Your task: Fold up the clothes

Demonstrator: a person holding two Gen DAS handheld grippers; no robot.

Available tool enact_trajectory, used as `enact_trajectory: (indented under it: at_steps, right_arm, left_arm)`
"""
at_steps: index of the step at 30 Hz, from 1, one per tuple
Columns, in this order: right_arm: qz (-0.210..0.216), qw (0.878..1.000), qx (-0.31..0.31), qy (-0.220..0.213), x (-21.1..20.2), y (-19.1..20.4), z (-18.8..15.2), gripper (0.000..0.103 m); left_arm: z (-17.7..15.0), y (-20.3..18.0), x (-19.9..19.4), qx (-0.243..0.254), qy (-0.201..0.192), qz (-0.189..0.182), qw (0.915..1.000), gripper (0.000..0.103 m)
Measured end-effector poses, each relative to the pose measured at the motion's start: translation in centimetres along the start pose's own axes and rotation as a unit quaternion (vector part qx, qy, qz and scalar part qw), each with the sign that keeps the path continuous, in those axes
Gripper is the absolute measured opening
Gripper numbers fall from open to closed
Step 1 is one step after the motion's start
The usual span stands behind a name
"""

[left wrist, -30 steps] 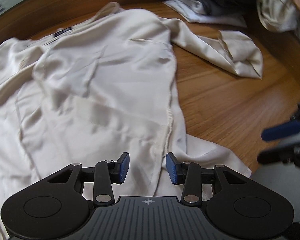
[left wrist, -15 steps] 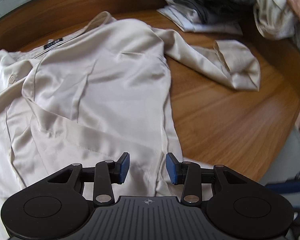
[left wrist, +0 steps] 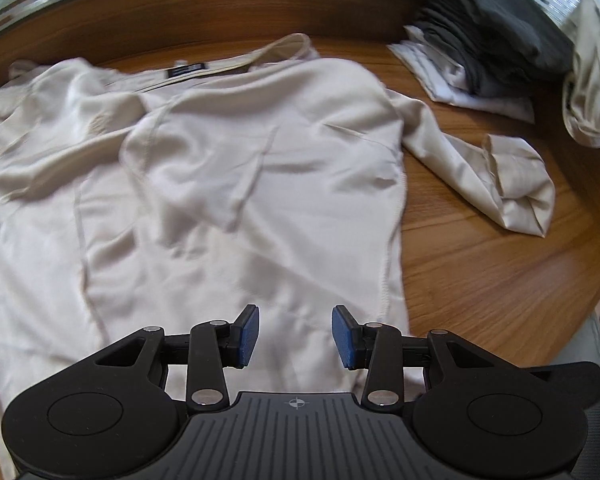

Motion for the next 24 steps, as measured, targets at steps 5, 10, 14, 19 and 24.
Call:
enact_trajectory:
  at_steps: [5,10,14,19,24]
  right_arm:
    - [-0.037,0.999,-0.016,-0.012,0.3,-0.8,0.2,0.002]
    - [-0.069,0.995,0.045,-0.053,-4.3,-5.1,-0.1,0.002]
    - [-0.091,0.988,0.117,-0.053,-7.3,-10.1,-2.2,0.002]
    - [-0.111,0.979,0.170,-0.015,-7.0,-14.3,-6.4,0.002]
    - [-0.131,0.974,0.183,-0.002,-6.6,-15.1,-8.0,0.005]
  left_arm:
    - [-0.5,2.0,-1.0,-0.019,-0.001,0.014,0.9997,0.043]
    - [-0.6,2.9,-1.2,-0.030,-0.003,0.016,0.9994,0.043]
    - [-0.9,2.7,-1.0,-0.036,0.001,0.009,0.9993,0.043]
    - [-1.2,0.7,-0.3,-0.039,0.014,-0.016,0.9990,0.043]
    - [-0.9,-2.5,0.3,-0.009,0.018,-0.038,0.9991,0.044]
Point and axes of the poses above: each gripper's, at about its wrist camera, not at the fingertips, and x roughly the way its jaws point, y to its left, z to its top, the point moved 7 cm from there along x, roughly the way its jaws point, and after that the axes turned 5 degrees about -y, right-handed, at the moved point
